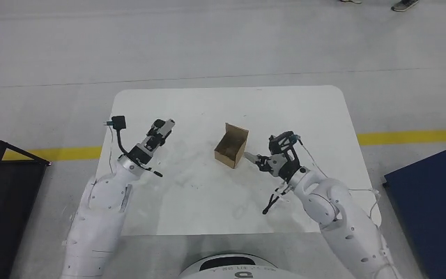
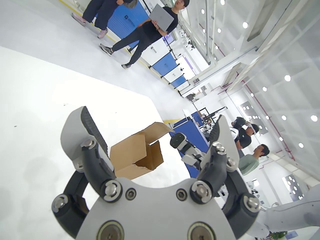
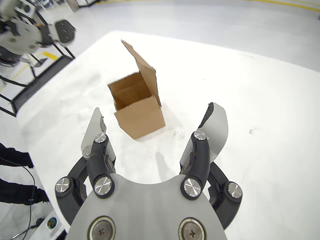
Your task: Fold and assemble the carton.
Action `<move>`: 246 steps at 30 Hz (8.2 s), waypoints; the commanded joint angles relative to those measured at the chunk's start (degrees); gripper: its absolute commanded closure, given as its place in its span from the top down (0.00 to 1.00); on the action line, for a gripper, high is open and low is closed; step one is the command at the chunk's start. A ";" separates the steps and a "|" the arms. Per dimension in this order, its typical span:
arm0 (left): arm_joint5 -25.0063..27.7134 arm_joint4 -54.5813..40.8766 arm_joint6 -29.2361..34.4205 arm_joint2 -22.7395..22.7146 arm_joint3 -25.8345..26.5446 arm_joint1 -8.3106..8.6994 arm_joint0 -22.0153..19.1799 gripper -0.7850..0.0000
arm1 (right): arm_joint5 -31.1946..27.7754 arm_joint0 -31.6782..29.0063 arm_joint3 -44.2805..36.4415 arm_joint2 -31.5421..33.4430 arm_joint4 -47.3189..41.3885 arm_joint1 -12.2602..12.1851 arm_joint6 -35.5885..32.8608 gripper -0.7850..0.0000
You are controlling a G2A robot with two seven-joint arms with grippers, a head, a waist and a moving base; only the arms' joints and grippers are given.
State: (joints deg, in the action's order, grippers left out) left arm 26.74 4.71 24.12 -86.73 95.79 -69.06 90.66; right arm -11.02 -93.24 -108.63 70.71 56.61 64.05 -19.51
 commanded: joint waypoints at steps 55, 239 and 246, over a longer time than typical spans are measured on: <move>-3.55 -15.45 11.55 14.29 -11.06 -0.86 -6.06 1.00 | 7.03 2.24 4.72 4.61 -25.55 1.36 -3.65 0.95; -33.28 9.35 23.22 25.43 -12.27 1.51 -29.22 1.00 | -23.34 4.86 13.95 2.85 -8.74 1.16 -8.29 1.00; -33.43 7.03 23.25 30.30 -13.75 0.23 -29.88 1.00 | -19.96 9.48 19.78 -1.76 -0.17 2.03 -0.44 1.00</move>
State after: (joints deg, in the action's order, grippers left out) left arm -6.69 12.05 46.92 -56.74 82.11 -68.78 60.72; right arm -31.05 -84.17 -89.43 69.21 56.07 66.03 -20.46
